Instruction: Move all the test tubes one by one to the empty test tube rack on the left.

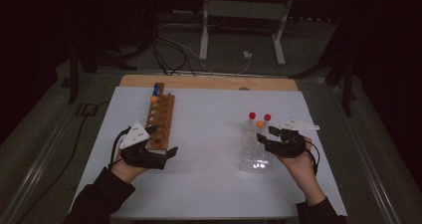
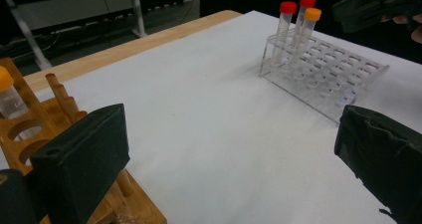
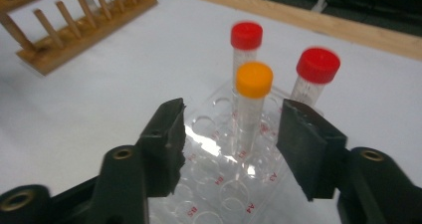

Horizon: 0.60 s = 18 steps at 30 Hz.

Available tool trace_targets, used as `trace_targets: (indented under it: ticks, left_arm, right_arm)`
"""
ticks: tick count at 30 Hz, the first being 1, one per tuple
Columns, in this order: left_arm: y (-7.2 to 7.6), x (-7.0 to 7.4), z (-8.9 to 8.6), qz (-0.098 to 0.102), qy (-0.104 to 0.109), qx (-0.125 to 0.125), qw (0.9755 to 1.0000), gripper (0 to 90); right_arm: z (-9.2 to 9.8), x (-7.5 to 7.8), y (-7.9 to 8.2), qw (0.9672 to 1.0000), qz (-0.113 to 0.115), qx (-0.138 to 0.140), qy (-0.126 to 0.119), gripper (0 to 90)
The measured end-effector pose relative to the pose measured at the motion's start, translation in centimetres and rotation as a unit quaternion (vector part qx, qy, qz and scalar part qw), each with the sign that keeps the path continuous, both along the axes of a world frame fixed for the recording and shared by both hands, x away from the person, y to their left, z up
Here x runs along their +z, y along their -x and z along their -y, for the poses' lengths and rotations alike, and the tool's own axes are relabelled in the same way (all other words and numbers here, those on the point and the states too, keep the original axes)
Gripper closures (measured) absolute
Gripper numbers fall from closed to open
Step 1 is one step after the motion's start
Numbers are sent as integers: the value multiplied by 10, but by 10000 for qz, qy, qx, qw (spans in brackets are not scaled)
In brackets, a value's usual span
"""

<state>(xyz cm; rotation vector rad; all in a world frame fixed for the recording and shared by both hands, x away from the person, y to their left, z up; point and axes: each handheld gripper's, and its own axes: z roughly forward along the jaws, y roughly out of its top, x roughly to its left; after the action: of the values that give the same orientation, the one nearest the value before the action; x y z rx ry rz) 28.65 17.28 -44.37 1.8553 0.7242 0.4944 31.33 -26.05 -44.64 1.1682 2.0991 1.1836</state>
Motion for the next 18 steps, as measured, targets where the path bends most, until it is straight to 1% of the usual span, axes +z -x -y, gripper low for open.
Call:
trace_targets:
  ticks: [2,3,4,5,6,7,8,10,11,13,15,17,18]
  left_arm:
    - [0,-1,0,21,-17,-8,10000,16]
    - [1,-1,0,15,-1,-16,10000,16]
    - [1,-2,0,3,5,-27,10000,16]
    - [1,-2,0,43,-13,25,10000,16]
    - [1,-3,0,42,-13,32,10000,17]
    - [0,-3,0,-3,-13,7,10000,17]
    - [0,-4,0,9,-35,28,10000,17]
    - [0,-5,1,-38,-69,-10,10000,17]
    - [0,-6,1,-13,-90,19,10000,17]
    - [0,-6,2,-43,-93,-4,9999,17]
    - [0,-6,2,-34,-101,-2,9999,17]
    - [-1,-7,2,-25,-134,29,9999,17]
    - [-1,-7,2,-58,-142,18,9999,16]
  right_arm:
    - [-1,-4,-4,9999,-100,-102,95,542]
    - [-1,-7,-6,9997,-133,-140,114,555]
    - [-1,-10,-7,9996,-141,-194,153,585]
    - [-2,-12,-9,9994,-121,-269,172,613]
    - [-2,-15,-10,9993,-138,-316,153,621]
    - [-2,-17,-12,9992,-154,-322,151,624]
    - [-3,-19,-14,9992,-176,-323,165,635]
    - [-5,-22,-17,9990,-191,-346,184,642]
    - [-6,-23,-18,9990,-202,-361,177,650]
    - [-8,-24,-21,9990,-188,-355,189,658]
    - [-10,-24,-24,9991,-160,-364,164,688]
    - [-11,-23,-26,9991,-133,-373,174,692]
    - [-12,-23,-27,9990,-145,-374,172,698]
